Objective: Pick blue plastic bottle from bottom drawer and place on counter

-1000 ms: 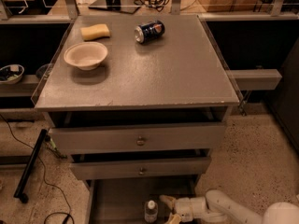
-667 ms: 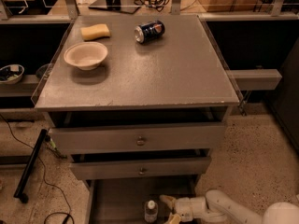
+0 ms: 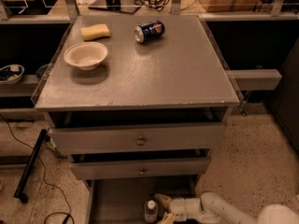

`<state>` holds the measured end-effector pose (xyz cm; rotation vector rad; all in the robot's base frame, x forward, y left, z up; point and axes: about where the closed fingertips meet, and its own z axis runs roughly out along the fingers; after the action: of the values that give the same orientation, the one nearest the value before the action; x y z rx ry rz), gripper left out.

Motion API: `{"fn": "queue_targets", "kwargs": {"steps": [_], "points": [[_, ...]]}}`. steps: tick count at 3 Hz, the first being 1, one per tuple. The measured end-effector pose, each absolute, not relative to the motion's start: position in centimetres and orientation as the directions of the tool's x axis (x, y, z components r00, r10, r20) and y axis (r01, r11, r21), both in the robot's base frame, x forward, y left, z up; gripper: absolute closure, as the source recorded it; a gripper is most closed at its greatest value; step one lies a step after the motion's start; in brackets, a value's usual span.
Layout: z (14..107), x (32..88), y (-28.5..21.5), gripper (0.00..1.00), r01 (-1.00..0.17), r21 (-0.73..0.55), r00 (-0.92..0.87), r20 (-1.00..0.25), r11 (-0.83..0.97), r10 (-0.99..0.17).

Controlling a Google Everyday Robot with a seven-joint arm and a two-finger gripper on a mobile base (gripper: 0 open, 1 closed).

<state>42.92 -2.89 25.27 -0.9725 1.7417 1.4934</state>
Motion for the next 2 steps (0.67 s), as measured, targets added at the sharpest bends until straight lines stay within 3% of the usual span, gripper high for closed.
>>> {"fn": "queue_targets", "kwargs": {"steps": [2], "points": [[24.77, 43.98, -1.21, 0.00, -0.859, 0.506, -0.512, -0.854, 0.084, -0.089]]}}
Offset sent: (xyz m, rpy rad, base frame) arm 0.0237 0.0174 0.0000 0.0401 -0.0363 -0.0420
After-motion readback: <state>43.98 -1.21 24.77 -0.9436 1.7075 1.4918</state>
